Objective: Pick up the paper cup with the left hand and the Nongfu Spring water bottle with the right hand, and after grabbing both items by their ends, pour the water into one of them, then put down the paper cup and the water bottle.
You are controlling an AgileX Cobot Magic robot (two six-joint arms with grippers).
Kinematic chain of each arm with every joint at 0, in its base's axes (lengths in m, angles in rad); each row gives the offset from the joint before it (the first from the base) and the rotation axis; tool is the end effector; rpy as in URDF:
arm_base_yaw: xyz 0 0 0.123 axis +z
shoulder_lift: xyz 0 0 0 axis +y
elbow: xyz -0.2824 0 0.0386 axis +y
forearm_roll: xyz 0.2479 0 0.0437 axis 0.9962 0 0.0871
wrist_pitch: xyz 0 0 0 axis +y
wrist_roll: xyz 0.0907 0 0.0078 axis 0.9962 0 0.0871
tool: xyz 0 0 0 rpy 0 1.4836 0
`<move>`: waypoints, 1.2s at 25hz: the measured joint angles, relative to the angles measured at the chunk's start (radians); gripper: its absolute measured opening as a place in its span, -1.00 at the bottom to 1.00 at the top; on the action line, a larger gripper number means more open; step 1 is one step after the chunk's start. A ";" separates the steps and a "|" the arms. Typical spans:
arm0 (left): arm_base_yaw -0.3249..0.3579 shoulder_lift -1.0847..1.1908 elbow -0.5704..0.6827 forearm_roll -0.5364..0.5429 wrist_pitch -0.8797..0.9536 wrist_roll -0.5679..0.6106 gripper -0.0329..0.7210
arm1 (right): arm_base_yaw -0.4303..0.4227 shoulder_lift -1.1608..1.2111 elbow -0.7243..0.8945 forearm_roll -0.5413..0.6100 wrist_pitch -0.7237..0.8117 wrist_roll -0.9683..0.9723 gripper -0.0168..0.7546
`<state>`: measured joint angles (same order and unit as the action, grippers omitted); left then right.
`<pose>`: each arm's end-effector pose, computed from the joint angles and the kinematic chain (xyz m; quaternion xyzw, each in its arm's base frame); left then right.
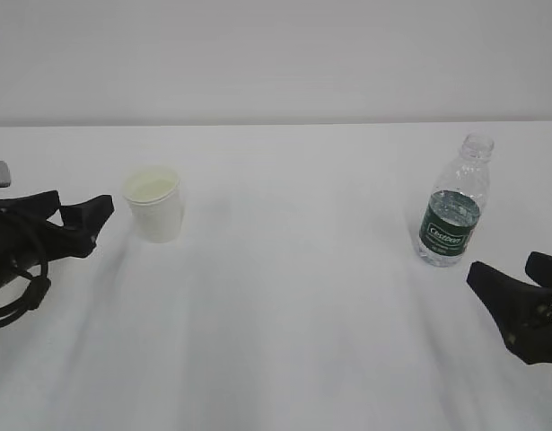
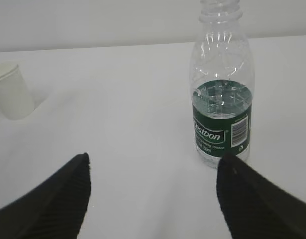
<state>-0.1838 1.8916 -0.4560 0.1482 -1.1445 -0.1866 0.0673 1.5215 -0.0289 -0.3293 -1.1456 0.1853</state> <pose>0.2835 -0.0651 0.1203 0.0652 0.7734 -0.1483 0.6129 0.1689 0.0382 0.1390 -0.0983 0.7892 0.1523 0.5868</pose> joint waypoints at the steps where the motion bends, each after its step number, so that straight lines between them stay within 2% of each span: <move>1: 0.000 -0.011 0.009 -0.001 0.000 -0.007 0.67 | 0.000 -0.008 0.000 0.000 0.000 0.002 0.58; 6: 0.000 -0.090 0.043 -0.009 0.002 -0.065 0.66 | 0.000 -0.048 0.000 0.008 0.000 0.020 0.58; 12: 0.000 -0.209 0.066 -0.011 0.041 -0.072 0.65 | 0.000 -0.087 0.000 0.049 0.000 0.034 0.58; 23: 0.000 -0.493 0.073 -0.032 0.320 -0.073 0.65 | 0.000 -0.148 -0.091 0.065 0.002 0.100 0.58; 26: 0.000 -0.575 0.075 -0.067 0.390 -0.073 0.65 | 0.000 -0.190 -0.135 0.065 0.060 0.104 0.58; 30: 0.000 -0.673 0.075 -0.086 0.480 -0.075 0.65 | 0.000 -0.277 -0.205 0.057 0.219 0.107 0.58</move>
<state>-0.1838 1.2183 -0.3809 0.0617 -0.6643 -0.2614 0.0673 1.2445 -0.2336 -0.2726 -0.9266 0.2925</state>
